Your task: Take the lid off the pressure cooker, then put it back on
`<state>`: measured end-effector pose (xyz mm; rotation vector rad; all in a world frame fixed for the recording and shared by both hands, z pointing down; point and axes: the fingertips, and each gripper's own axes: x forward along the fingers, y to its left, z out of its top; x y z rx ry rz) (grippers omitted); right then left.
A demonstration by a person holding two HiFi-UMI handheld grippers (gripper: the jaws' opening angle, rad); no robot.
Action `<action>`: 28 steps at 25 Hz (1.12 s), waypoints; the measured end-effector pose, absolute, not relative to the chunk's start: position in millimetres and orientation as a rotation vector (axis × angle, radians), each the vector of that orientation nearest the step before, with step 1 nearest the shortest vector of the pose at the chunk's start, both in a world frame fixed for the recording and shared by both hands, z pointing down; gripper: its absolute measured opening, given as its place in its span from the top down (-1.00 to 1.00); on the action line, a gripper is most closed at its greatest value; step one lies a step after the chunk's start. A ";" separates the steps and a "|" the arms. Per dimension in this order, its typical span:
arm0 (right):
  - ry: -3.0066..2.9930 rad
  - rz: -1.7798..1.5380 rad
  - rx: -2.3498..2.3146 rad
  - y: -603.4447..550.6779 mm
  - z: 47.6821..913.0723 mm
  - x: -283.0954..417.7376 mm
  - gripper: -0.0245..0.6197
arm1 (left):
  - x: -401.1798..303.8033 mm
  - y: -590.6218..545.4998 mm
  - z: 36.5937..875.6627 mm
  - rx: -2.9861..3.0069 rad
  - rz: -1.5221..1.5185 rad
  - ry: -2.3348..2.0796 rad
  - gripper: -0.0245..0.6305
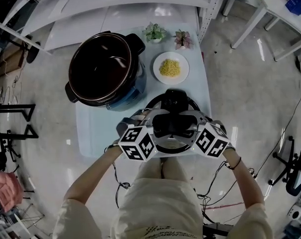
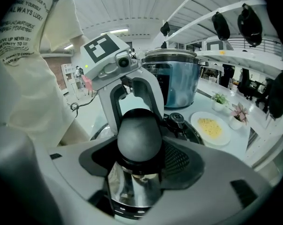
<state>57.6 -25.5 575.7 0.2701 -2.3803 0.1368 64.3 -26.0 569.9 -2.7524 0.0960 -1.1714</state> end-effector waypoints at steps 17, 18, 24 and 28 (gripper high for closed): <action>-2.421 0.368 0.860 -22.0 545.5 95.5 0.05 | 34.8 -15.7 537.8 -2.978 -1.000 0.893 0.05; -2.435 0.383 0.897 -20.6 540.0 98.7 0.07 | 33.5 -12.9 533.9 -2.979 -0.992 0.917 0.05; -2.485 0.414 1.095 -12.9 495.7 112.5 0.38 | 23.4 -10.3 493.2 -2.996 -0.818 1.140 0.22; -2.543 0.437 1.213 -11.7 462.0 119.0 0.62 | 18.5 -10.4 463.7 -2.956 -0.709 1.239 0.66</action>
